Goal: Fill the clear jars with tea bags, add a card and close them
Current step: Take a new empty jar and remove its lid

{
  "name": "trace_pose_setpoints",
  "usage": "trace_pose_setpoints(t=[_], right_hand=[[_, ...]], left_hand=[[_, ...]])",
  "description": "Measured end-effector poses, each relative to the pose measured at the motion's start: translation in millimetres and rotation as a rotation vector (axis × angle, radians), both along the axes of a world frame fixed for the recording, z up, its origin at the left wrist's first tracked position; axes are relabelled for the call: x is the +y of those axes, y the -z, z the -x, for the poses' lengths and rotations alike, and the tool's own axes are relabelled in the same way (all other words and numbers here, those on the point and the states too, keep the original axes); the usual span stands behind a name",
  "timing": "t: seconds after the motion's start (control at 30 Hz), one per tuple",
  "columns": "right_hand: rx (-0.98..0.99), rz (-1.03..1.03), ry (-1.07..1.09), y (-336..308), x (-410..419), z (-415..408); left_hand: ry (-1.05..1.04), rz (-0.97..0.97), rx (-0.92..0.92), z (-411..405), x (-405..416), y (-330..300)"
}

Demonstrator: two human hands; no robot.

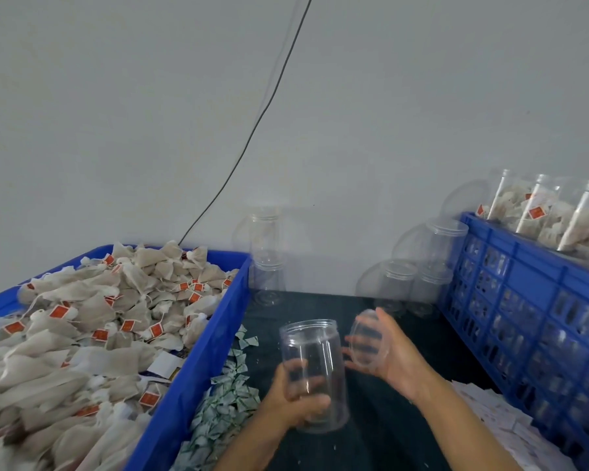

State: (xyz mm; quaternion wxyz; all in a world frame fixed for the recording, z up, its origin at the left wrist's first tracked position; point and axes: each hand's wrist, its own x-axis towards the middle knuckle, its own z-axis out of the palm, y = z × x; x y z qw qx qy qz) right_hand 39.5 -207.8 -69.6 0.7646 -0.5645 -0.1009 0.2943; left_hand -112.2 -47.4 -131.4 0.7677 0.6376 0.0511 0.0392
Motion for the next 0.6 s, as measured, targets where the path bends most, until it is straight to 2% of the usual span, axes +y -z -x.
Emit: trace_pose_setpoints(t=[0.1,0.17,0.23,0.3,0.33,0.4,0.43,0.6], right_hand=[[0.214,0.038,0.164,25,1,-2],[0.230,0.180,0.298,39,0,-5],[0.100,0.380,0.413,45,0,-8],[-0.147,0.582,0.493,34,5,-6],[-0.263,0.601,0.503,21,9,-3],[-0.429,0.532,0.487,-9,21,5],[-0.486,0.490,0.465,-26,29,9],[-0.645,0.301,0.317,-104,93,39]], left_hand=[[-0.124,-0.372,-0.029,-3,-13,-1],[-0.132,-0.488,0.003,-4,-17,3],[-0.166,-0.568,0.060,-3,-16,1],[-0.145,-0.659,0.132,-3,-10,-5],[-0.102,-0.659,0.160,-3,-7,-11],[-0.049,-0.597,0.173,-1,0,-30],[-0.092,-0.579,0.160,-2,3,-42],[-0.611,-0.601,0.129,-22,29,-120]])
